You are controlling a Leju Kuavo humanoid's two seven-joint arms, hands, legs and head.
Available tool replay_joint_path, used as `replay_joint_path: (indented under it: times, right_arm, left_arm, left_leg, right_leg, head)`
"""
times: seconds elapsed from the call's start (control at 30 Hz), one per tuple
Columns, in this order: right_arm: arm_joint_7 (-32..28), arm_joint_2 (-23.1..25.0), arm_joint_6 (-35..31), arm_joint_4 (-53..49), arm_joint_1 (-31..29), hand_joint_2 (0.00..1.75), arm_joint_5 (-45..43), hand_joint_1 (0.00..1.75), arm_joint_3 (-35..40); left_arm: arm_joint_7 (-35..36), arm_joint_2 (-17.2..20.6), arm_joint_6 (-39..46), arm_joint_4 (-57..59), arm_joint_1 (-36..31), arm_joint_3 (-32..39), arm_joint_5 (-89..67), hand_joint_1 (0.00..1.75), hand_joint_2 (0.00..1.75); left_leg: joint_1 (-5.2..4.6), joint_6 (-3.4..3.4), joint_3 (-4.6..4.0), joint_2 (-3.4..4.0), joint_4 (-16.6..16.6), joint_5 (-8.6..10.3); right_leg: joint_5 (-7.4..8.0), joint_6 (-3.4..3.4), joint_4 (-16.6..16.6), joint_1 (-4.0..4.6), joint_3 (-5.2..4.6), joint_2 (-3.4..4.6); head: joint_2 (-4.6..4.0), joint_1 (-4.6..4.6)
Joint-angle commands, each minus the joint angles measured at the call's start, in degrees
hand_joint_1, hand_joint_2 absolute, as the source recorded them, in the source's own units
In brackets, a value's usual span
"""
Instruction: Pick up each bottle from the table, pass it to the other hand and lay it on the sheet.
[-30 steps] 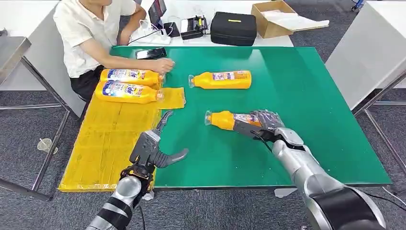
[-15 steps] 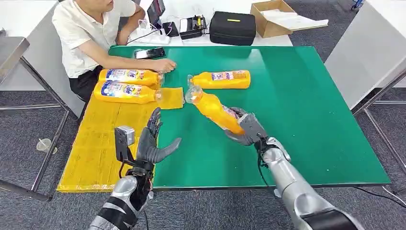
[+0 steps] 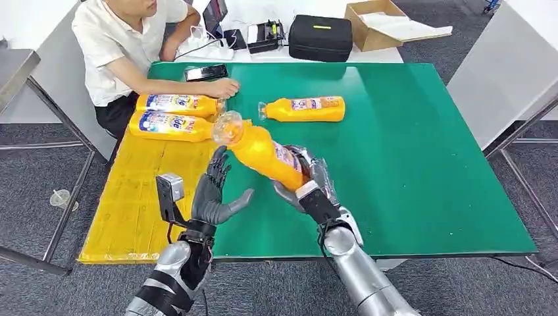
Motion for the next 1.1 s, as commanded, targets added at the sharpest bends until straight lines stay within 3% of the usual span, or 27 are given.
replay_joint_path:
  times: [0.03,0.07,0.2,0.33,0.43,0.7,0.87,0.9,1.0,1.03,1.07,1.1]
  right_arm:
    - [1.93,-0.75,6.22,7.12,-3.71,1.75,-1.66,1.61,4.97]
    - [1.96,-0.98,7.64,9.20,-4.48,1.75,-1.30,1.75,5.65]
    - [-1.03,0.00,13.99,19.72,-7.32,1.75,-1.34,1.75,8.29]
    - [-1.26,0.22,14.89,19.95,-7.40,1.75,-1.22,1.75,8.87]
    - [-1.57,0.53,16.58,21.04,-7.92,1.75,-1.30,1.75,9.77]
    - [-1.52,0.95,14.39,21.04,-7.99,1.75,-2.02,1.75,7.79]
    - [0.51,1.00,8.98,19.10,-8.54,1.75,2.84,1.75,9.89]
    - [0.81,1.12,8.47,18.23,-8.28,1.75,3.03,1.75,9.99]
    - [1.31,1.13,8.09,17.13,-7.98,1.75,3.22,1.75,10.20]
    - [1.31,1.13,8.09,17.13,-7.98,1.75,3.22,1.75,10.20]
    - [1.51,0.93,7.59,16.62,-7.82,1.75,3.39,1.75,10.29]
    - [1.51,0.83,7.42,16.03,-7.70,1.75,3.42,1.75,10.47]
  left_arm:
    - [-0.51,1.54,-3.06,-0.21,-2.62,-2.58,0.21,0.00,1.75]
    - [-0.98,1.80,-4.22,-0.70,-2.75,-2.58,-0.03,0.00,1.75]
    - [-0.48,1.53,-8.22,-0.97,-3.25,-2.49,-0.81,0.00,1.75]
    - [-0.69,1.37,-8.86,-0.65,-3.30,-2.80,-0.86,0.00,1.75]
    - [-0.91,0.92,-11.10,-0.39,-3.57,-3.09,0.09,0.00,1.75]
    - [2.56,1.01,-14.87,-0.95,-2.72,-3.11,4.49,0.00,1.75]
    - [5.79,0.72,-10.03,3.00,-4.52,-2.90,3.58,0.00,1.75]
    - [6.40,0.72,-7.87,4.82,-5.42,-3.51,2.34,0.61,1.75]
    - [5.81,0.63,-6.93,6.65,-6.13,-3.90,1.79,0.61,1.75]
    - [5.81,0.63,-6.93,6.65,-6.13,-3.90,1.79,1.05,1.75]
    - [6.20,0.53,-5.11,7.75,-6.62,-4.36,0.79,1.75,1.75]
    - [5.49,0.61,-4.56,8.04,-6.68,-4.85,-0.13,1.75,1.75]
  left_leg:
    - [0.06,-0.03,0.19,0.13,0.04,-0.11]
    - [0.05,-0.02,0.16,0.15,0.01,-0.08]
    - [0.05,-0.02,0.12,0.13,-0.02,-0.04]
    - [0.12,-0.05,0.43,0.29,0.09,-0.23]
    - [0.02,-0.01,0.08,0.09,0.00,-0.04]
    - [0.02,-0.01,0.09,0.08,0.00,-0.05]
    - [0.04,-0.03,0.15,0.15,0.05,-0.10]
    - [0.04,-0.03,0.13,0.13,0.04,-0.08]
    - [0.03,-0.02,0.13,0.09,0.03,-0.06]
    - [0.02,-0.02,0.10,0.05,0.01,-0.04]
    - [0.06,-0.03,0.21,0.12,0.06,-0.11]
    - [0.03,-0.02,0.16,0.12,0.02,-0.08]
  right_leg:
    - [-0.07,-0.22,-0.01,0.10,0.19,0.05]
    - [-0.03,-0.17,-0.03,0.08,0.16,0.08]
    - [0.01,-0.13,-0.06,0.07,0.13,0.08]
    - [-0.13,-0.37,0.01,0.19,0.43,0.14]
    - [-0.02,-0.13,-0.01,0.05,0.09,0.03]
    - [-0.03,-0.13,-0.01,0.04,0.10,0.02]
    - [-0.06,-0.20,0.03,0.07,0.15,0.06]
    - [-0.05,-0.19,0.02,0.07,0.13,0.05]
    - [-0.05,-0.18,0.01,0.07,0.13,0.01]
    - [-0.04,-0.15,0.00,0.04,0.10,-0.01]
    - [-0.08,-0.24,0.01,0.10,0.22,0.01]
    - [-0.05,-0.18,-0.01,0.07,0.16,0.04]
  head:
    - [0.00,0.00]
    - [0.00,0.00]
    - [0.00,0.00]
    - [0.00,0.02]
    - [0.00,0.00]
    - [0.00,0.02]
    - [0.00,0.00]
    - [0.00,0.00]
    - [0.00,0.00]
    - [0.00,0.02]
    - [0.00,0.00]
    - [0.00,0.02]
